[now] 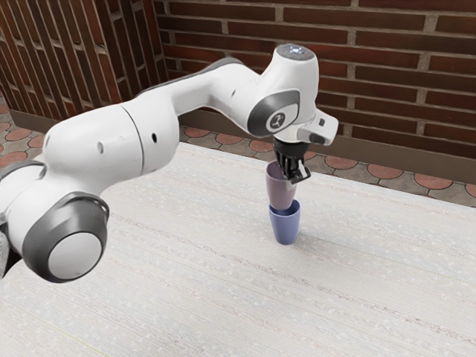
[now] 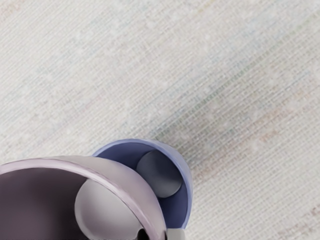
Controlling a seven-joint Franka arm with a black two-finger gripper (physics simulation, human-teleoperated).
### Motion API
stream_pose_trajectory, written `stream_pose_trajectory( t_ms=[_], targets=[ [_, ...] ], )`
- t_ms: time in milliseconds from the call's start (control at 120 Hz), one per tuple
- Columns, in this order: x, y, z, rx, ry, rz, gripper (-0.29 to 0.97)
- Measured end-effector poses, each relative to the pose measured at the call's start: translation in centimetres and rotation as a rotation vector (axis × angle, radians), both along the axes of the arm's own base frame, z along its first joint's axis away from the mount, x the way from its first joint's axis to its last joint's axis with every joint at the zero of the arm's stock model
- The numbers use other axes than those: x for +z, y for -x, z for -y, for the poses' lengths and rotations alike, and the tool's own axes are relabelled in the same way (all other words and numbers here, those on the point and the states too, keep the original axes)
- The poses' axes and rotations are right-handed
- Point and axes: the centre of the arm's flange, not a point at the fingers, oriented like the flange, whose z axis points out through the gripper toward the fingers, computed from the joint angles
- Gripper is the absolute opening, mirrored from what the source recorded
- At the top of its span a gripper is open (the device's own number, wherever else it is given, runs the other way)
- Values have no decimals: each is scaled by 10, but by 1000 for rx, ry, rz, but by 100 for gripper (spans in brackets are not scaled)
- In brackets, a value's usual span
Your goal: Place the left cup onto the right cup
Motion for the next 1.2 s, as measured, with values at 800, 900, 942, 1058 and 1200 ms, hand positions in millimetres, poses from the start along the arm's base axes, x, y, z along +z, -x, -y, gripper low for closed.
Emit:
stream_pose_trajectory(
  t_ms=[800, 900, 942, 1058, 1200],
  targets=[
    [-34, -12, 2, -4, 16, -30, -11],
    [-34, -11, 2, -4, 16, -31, -9],
    [-34, -11, 2, -5, 17, -31, -8],
    [-35, -11, 2, -5, 18, -33, 0],
    [-33, -11, 2, -6, 18, -34, 13]
  ],
)
